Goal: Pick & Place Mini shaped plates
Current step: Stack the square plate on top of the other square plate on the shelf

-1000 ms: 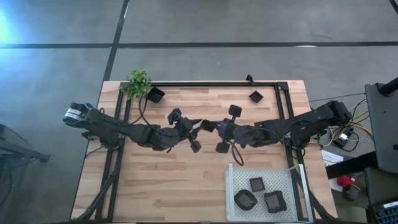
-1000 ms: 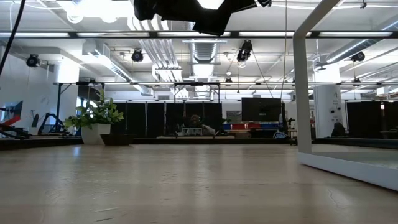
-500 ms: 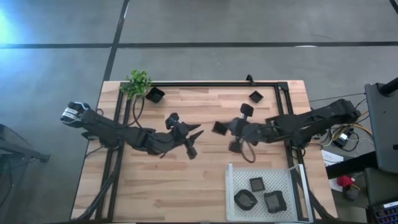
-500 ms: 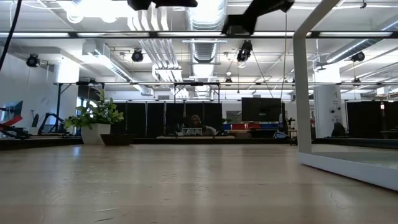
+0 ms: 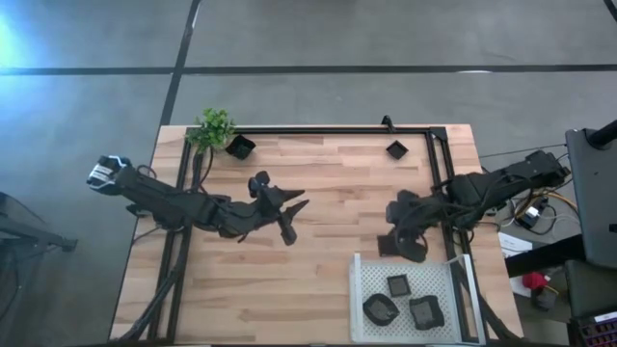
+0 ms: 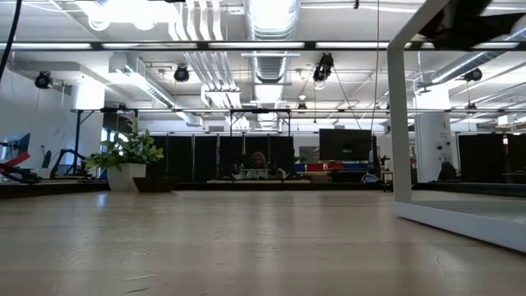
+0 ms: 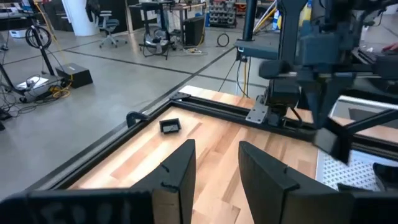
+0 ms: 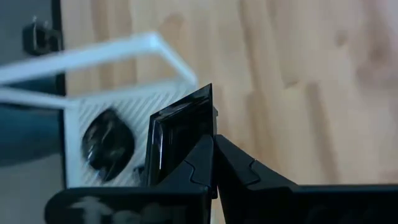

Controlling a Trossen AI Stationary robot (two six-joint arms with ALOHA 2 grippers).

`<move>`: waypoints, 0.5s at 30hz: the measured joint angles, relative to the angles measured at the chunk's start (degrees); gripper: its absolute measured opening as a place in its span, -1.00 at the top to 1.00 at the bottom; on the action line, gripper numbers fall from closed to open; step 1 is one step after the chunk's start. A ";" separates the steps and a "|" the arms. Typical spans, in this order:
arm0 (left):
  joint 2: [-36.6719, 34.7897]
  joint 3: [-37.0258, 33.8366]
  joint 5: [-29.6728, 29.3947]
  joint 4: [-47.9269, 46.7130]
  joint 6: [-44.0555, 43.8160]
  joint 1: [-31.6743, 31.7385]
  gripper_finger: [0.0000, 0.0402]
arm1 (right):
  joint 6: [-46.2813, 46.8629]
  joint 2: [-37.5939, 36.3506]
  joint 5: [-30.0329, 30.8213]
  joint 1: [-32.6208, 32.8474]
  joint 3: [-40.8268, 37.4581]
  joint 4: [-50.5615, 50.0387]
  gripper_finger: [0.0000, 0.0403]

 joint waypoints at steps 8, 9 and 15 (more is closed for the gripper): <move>-0.57 0.00 0.02 -2.97 -0.07 0.00 0.42 | 9.59 0.46 -6.77 5.41 -9.17 3.40 0.96; -0.57 0.00 0.02 -3.06 -0.09 0.00 0.42 | 10.73 0.50 -6.85 6.27 -10.55 5.03 0.96; -0.57 0.00 0.02 -3.07 -0.11 0.00 0.42 | 18.89 0.94 -7.43 10.67 -17.46 14.75 0.96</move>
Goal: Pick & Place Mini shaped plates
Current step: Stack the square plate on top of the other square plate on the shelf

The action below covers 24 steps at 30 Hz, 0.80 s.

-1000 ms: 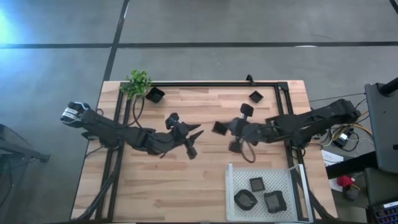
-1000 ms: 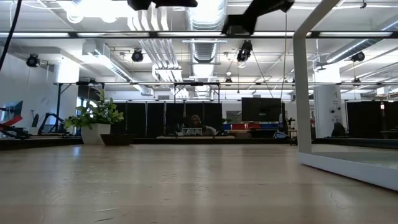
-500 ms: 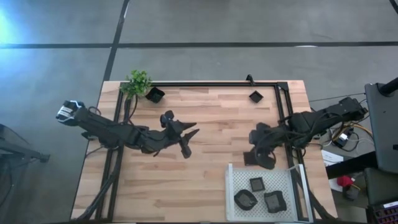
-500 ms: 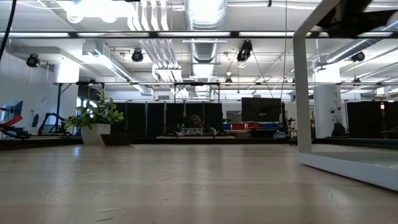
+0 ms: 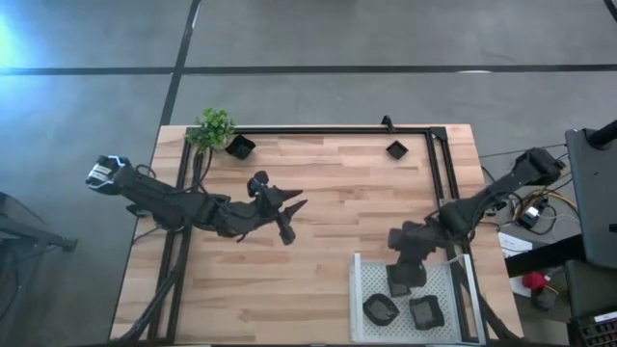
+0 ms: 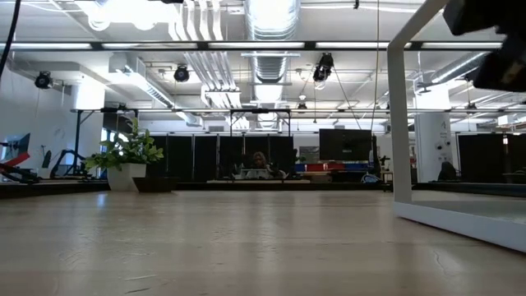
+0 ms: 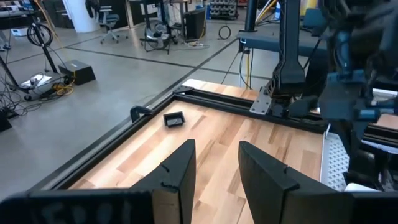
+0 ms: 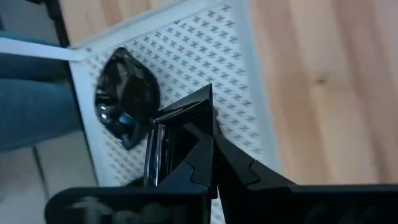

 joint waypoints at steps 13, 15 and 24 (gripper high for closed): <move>0.00 -0.13 0.00 0.04 -0.02 0.02 0.42 | 7.19 1.63 -0.18 4.05 -8.86 10.22 0.96; 0.02 -0.15 0.00 0.03 -0.02 0.02 0.42 | 6.86 1.64 -0.52 4.19 -9.19 10.33 0.96; 0.02 -0.15 0.00 0.04 -0.03 0.02 0.42 | 4.64 1.68 -0.73 4.27 -9.77 10.75 0.96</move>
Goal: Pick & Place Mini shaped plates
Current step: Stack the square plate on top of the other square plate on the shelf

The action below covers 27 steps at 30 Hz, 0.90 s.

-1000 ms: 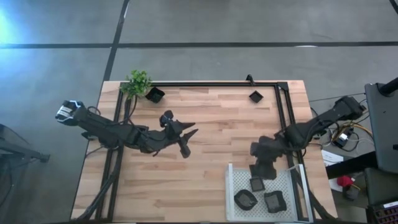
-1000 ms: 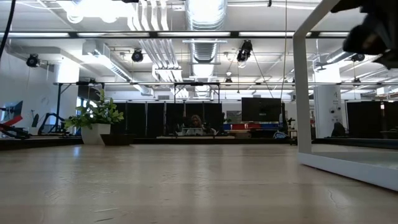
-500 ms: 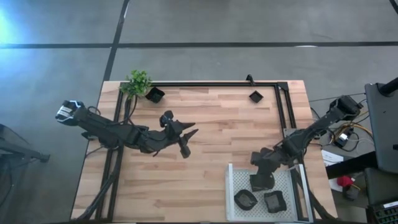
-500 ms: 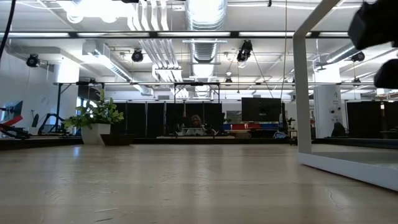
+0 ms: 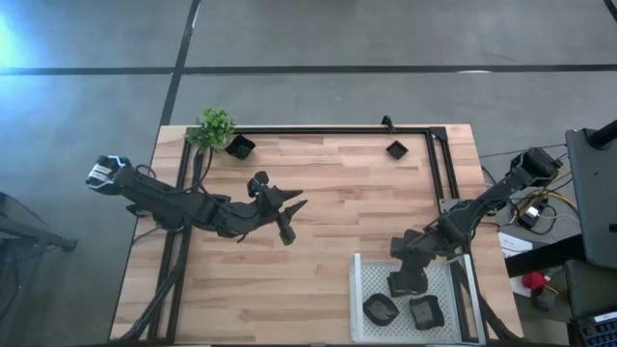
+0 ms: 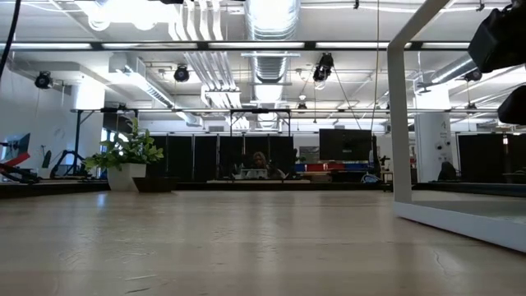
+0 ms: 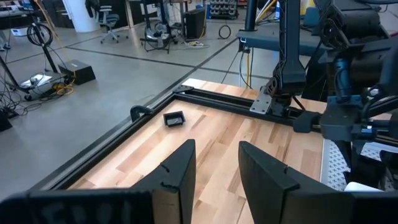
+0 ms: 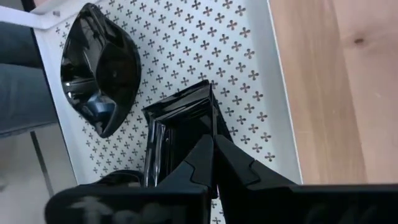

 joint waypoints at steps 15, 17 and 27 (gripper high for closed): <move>0.02 -0.02 0.00 0.00 0.00 0.00 0.42 | -0.49 0.00 -0.13 0.00 0.00 2.25 0.72; 0.02 -0.02 0.00 0.00 0.00 0.00 0.42 | -0.47 0.00 -0.13 0.00 0.00 2.25 0.66; 0.02 -0.04 0.00 0.00 0.00 0.00 0.42 | 5.94 0.00 -0.11 0.00 -0.17 -1.72 0.57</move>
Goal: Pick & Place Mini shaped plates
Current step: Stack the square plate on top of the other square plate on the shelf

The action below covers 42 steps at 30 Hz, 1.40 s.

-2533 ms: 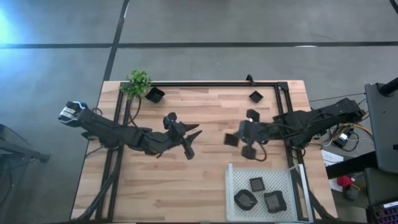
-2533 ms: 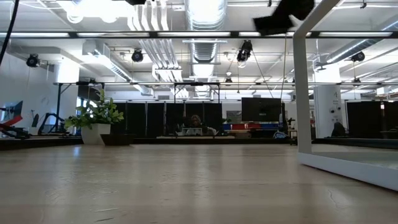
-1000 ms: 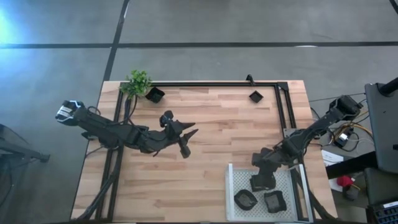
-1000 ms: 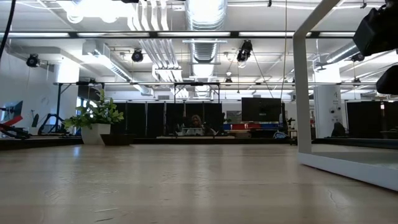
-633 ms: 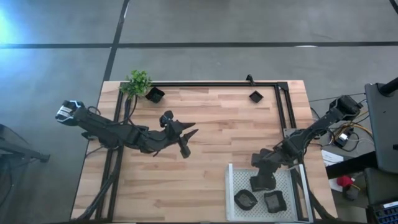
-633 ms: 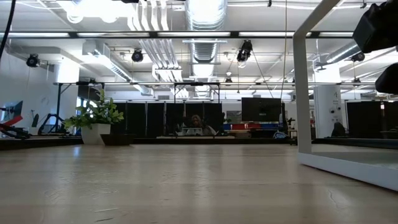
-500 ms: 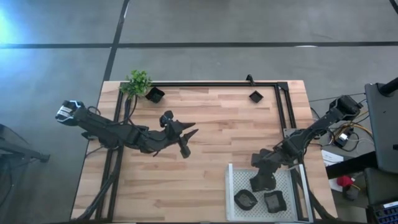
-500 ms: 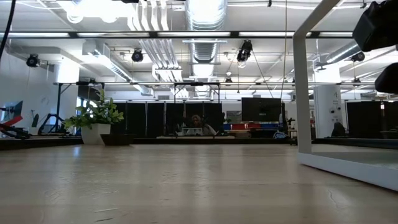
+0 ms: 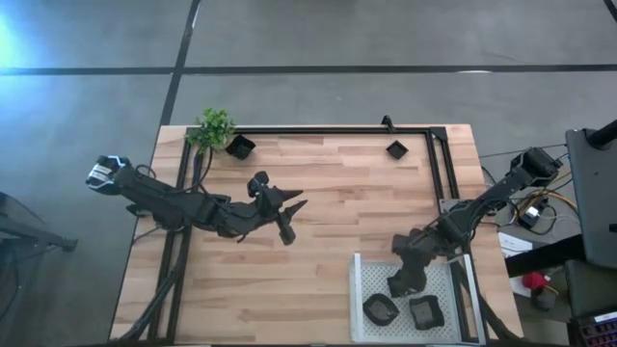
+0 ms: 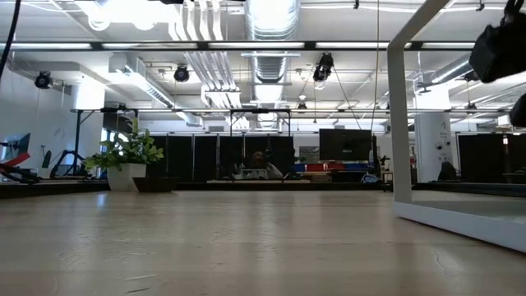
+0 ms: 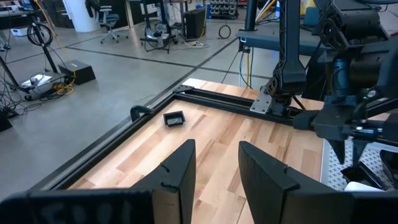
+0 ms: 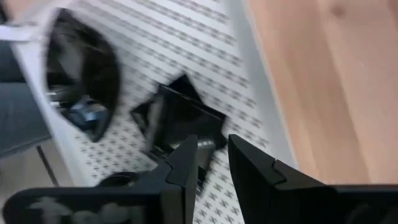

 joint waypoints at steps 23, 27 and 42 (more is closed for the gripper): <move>0.00 0.00 0.00 0.02 0.13 0.00 0.42 | 9.70 -0.04 -4.48 0.00 -0.95 -8.11 0.66; 0.00 0.00 0.00 0.00 0.15 0.02 0.42 | 13.15 -0.04 -4.63 0.00 -1.77 -8.14 0.67; 0.00 0.00 0.00 0.00 0.21 0.02 0.42 | 14.79 0.03 -8.65 0.02 -2.46 -1.63 0.69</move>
